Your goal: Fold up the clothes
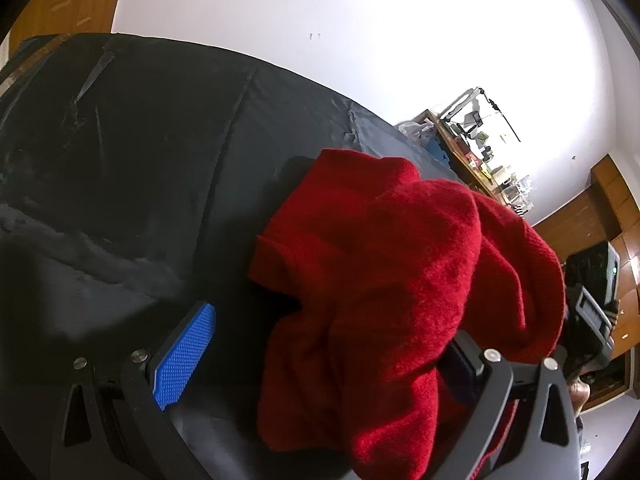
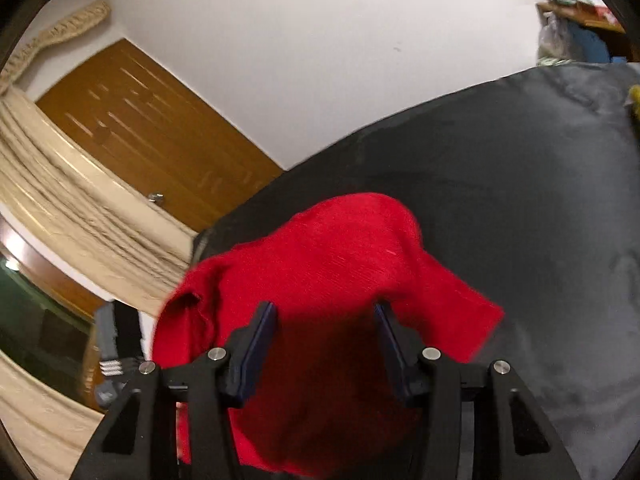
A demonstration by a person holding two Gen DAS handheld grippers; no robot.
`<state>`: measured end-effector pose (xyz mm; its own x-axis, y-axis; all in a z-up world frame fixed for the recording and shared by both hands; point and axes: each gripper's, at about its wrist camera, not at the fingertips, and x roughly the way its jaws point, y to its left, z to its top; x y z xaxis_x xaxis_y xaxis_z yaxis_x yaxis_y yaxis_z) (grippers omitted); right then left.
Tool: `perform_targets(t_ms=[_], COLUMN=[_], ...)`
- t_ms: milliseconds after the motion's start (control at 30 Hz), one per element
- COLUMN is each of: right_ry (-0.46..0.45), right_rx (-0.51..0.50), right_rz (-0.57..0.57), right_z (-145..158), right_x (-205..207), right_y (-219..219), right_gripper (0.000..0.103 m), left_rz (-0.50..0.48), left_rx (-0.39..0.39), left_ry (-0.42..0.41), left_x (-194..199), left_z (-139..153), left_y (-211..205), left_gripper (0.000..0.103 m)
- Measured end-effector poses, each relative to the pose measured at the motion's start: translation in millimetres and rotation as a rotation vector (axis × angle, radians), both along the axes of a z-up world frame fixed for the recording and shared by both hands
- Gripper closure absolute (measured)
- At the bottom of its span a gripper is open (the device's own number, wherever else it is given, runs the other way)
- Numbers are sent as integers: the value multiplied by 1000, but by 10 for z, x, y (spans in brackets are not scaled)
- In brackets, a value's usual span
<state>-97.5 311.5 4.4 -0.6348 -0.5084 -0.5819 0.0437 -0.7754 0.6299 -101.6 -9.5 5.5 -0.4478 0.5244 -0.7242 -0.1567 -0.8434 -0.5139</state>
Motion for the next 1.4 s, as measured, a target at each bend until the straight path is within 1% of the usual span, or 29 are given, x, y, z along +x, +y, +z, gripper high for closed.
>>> perform_targets(t_ms=[100,167,233,267,300,333,367,400,433,467,500,567,600,700,767,833,867,933,967,1000,1033,1067,1100,1167,1267,1400], right_ry=[20,40,99,140,188,232,269,301,329,354,372,390,387,359,321,287,279,280,282,286,293,308,331,361,382,398], right_rx=[34,85,190,262,349,432,500,551,594,638,683,758,764,731,721,685,656,617,609,608,607,609,616,632,657,712], right_rz=[6,-4,-34,-53,-74,-95,-114,-133,-154,-174,-191,-215,-208,-164,-143,-96,-68,-36,-28,-24,-20,-21,-24,-17,-2,-10], right_z=[3,1,44,93,168,240,309,374,430,476,510,559,560,512,471,406,372,346,341,338,330,330,352,390,422,430], right_x=[-99,-95,-9,69,178,286,392,497,606,706,796,960,1005,1073,1055,1023,1016,1028,1035,1041,1039,1045,1080,1123,1150,1210], right_y=[-105,-179,-269,-323,-386,-449,-500,-533,-563,-589,-604,-613,-617,-621,-652,-699,-722,-761,-782,-808,-839,-866,-884,-931,-1038,-1119], right_gripper=[50,65,80,84,88,90,90,91,92,92,92,92,92,91,87,81,81,81,78,64,35,27,22,22,22,22], left_rz=[-15,-16,-25,-41,-47,-52,-57,-49,-41,-26,-11,18,33,53,62,75,76,78,79,78,78,78,80,87,106,186], left_rx=[-3,-11,-12,4,19,33,47,51,56,70,85,126,139,138,151,188,206,235,235,234,230,225,218,208,207,270], left_ry=[10,18,18,11,4,-3,-10,-8,-7,-7,-6,8,19,45,51,72,88,137,151,165,172,178,178,166,138,207], left_x=[-8,11,-1,-8,-12,-15,-19,-20,-21,-25,-28,-19,-1,65,113,200,245,357,368,399,418,437,442,449,457,615], left_z=[10,18,16,10,13,16,19,30,42,61,81,153,198,284,309,370,413,555,616,661,684,706,704,657,539,704], left_y=[44,40,51,52,54,56,57,50,42,6,-32,-162,-225,-288,-341,-413,-450,-543,-533,-559,-589,-620,-655,-729,-835,-1124], left_gripper=[2,3,18,34,48,53,62,70,74,81,86,86,86,89,90,92,95,95,95,95,95,95,95,95,94,95])
